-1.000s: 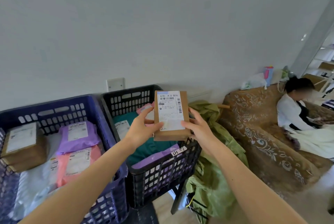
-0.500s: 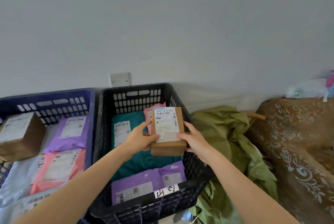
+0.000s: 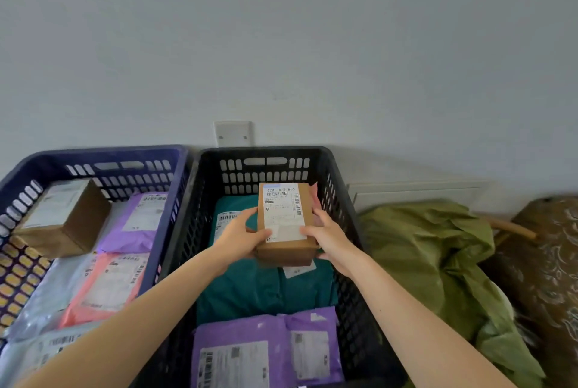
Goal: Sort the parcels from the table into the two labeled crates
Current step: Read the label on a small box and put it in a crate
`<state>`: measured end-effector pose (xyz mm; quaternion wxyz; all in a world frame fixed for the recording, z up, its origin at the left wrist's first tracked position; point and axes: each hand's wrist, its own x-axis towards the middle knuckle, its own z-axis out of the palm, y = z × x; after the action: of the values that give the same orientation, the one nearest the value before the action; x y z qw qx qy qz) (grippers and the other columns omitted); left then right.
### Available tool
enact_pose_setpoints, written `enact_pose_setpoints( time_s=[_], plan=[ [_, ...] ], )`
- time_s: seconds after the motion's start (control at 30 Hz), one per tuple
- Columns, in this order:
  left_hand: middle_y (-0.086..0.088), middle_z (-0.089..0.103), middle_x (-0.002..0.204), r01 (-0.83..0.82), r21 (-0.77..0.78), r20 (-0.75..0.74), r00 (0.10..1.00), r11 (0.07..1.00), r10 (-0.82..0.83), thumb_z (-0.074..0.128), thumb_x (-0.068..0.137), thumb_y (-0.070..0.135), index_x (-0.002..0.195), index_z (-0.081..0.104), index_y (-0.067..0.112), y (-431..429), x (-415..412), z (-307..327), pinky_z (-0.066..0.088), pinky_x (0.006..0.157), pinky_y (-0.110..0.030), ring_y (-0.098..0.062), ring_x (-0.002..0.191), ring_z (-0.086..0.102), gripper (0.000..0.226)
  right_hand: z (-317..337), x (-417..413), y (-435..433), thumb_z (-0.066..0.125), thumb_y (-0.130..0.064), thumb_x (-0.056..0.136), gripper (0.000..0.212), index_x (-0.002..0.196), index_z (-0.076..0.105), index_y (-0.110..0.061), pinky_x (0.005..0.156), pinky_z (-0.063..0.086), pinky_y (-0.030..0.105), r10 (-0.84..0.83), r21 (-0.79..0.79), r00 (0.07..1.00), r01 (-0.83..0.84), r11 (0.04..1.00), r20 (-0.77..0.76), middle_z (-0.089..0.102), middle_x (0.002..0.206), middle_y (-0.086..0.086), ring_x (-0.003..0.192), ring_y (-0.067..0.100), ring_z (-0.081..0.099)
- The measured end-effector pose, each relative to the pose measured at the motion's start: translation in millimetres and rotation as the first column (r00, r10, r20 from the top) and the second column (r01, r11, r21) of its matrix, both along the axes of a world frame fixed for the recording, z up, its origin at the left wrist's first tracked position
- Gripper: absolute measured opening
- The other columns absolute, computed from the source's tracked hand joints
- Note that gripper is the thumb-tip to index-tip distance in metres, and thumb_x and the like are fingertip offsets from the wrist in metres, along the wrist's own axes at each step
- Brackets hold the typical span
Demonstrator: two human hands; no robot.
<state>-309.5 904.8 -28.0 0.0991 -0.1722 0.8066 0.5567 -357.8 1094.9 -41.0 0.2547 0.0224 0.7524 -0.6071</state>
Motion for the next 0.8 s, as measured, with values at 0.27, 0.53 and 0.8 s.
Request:
enact_pose_setpoints(
  time_s=[0.27, 0.53, 0.8],
  plan=[
    [-0.006, 0.061, 0.114, -0.038, -0.041, 0.026, 0.999, 0.998, 0.039, 0.057, 0.095, 0.014, 0.148, 0.028, 0.025, -29.8, -42.3, -4.7, 0.056, 0.081, -0.041, -0.024, 0.101, 0.061, 0.062, -11.5, -41.4, -41.9, 0.058, -0.015, 0.095, 0.063, 0.149, 0.028, -0.030, 0.095, 0.052, 0.041, -0.020, -0.030, 1.000, 0.019, 0.999, -0.021, 0.050, 0.141, 0.002, 0.120, 0.023, 0.054],
    [-0.003, 0.057, 0.119, -0.033, -0.107, 0.090, 0.995, 0.994, 0.043, 0.052, 0.095, 0.011, 0.148, 0.023, 0.023, -53.5, -80.8, -11.0, 0.052, 0.065, -0.029, -0.020, 0.101, 0.058, 0.062, -28.1, -80.6, -69.4, 0.059, -0.015, 0.094, 0.062, 0.147, 0.030, -0.030, 0.064, 0.047, 0.021, 0.019, -0.034, 1.000, -0.018, 0.999, 0.005, 0.049, 0.137, -0.003, 0.091, 0.001, 0.052],
    [-0.002, 0.059, 0.119, 0.016, -0.052, 0.157, 0.988, 0.998, -0.008, 0.054, 0.094, 0.009, 0.148, 0.023, 0.025, -41.9, -97.2, -29.0, 0.057, 0.071, -0.034, -0.019, 0.099, 0.062, 0.065, -43.6, -97.2, -52.8, 0.059, -0.010, 0.093, 0.063, 0.147, 0.032, -0.027, 0.069, 0.051, 0.022, -0.011, 0.000, 1.000, 0.011, 1.000, 0.027, 0.057, 0.119, -0.005, 0.094, 0.004, 0.057]
  ],
)
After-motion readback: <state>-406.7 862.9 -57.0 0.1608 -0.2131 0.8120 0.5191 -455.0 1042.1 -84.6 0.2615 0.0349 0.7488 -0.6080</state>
